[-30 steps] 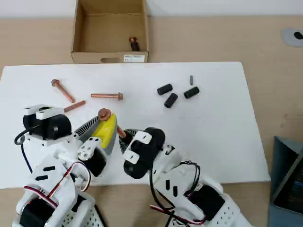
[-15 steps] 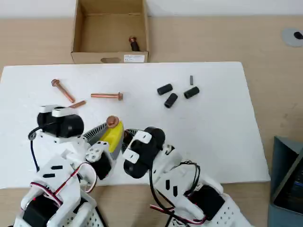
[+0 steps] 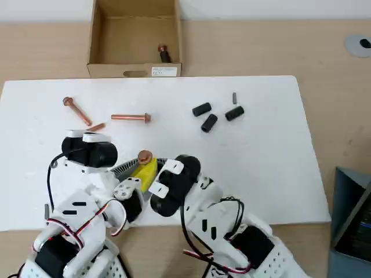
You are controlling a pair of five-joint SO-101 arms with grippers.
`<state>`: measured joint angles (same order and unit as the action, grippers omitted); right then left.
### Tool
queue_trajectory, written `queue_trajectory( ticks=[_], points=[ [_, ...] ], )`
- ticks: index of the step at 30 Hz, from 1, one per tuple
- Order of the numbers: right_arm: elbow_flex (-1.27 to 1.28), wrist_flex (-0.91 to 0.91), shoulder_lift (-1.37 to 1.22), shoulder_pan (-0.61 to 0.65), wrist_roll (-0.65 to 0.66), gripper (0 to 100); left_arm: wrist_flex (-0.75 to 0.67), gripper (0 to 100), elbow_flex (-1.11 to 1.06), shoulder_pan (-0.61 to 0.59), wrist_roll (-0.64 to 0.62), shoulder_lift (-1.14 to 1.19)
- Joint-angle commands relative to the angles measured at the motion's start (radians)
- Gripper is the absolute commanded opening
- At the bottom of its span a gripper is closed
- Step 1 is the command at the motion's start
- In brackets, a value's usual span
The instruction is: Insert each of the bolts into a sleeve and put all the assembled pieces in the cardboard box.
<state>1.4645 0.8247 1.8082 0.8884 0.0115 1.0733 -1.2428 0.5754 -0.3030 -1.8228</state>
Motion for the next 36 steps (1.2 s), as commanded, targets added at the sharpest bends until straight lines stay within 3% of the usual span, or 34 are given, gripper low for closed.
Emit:
queue_trajectory(
  ticks=[1,11,16,21,23,26,31,36],
  points=[
    [-0.016,-0.032,0.148,0.008,0.012,0.9,0.012,16,-0.002,0.012,-0.008,0.002],
    [-0.010,-0.032,0.148,0.008,0.012,0.9,0.012,20,0.031,-0.120,0.026,0.005],
    [-0.008,-0.032,0.148,0.008,0.012,0.9,0.012,20,0.095,-0.124,0.041,0.008],
    [-0.010,-0.031,0.148,0.008,0.012,0.9,0.012,19,0.184,-0.124,0.041,0.008],
    [-0.013,-0.029,0.148,0.008,0.011,0.9,0.012,15,0.207,-0.143,0.041,0.007],
    [-0.021,-0.026,0.148,0.007,0.009,0.9,0.011,1,0.215,-0.224,0.092,0.002],
    [-0.030,-0.025,0.147,-0.084,0.005,0.9,0.012,0,0.198,-0.445,0.229,0.002],
    [-0.070,-0.018,0.139,-0.208,-0.074,0.9,0.011,0,0.025,-0.640,0.307,0.002]
  ],
)
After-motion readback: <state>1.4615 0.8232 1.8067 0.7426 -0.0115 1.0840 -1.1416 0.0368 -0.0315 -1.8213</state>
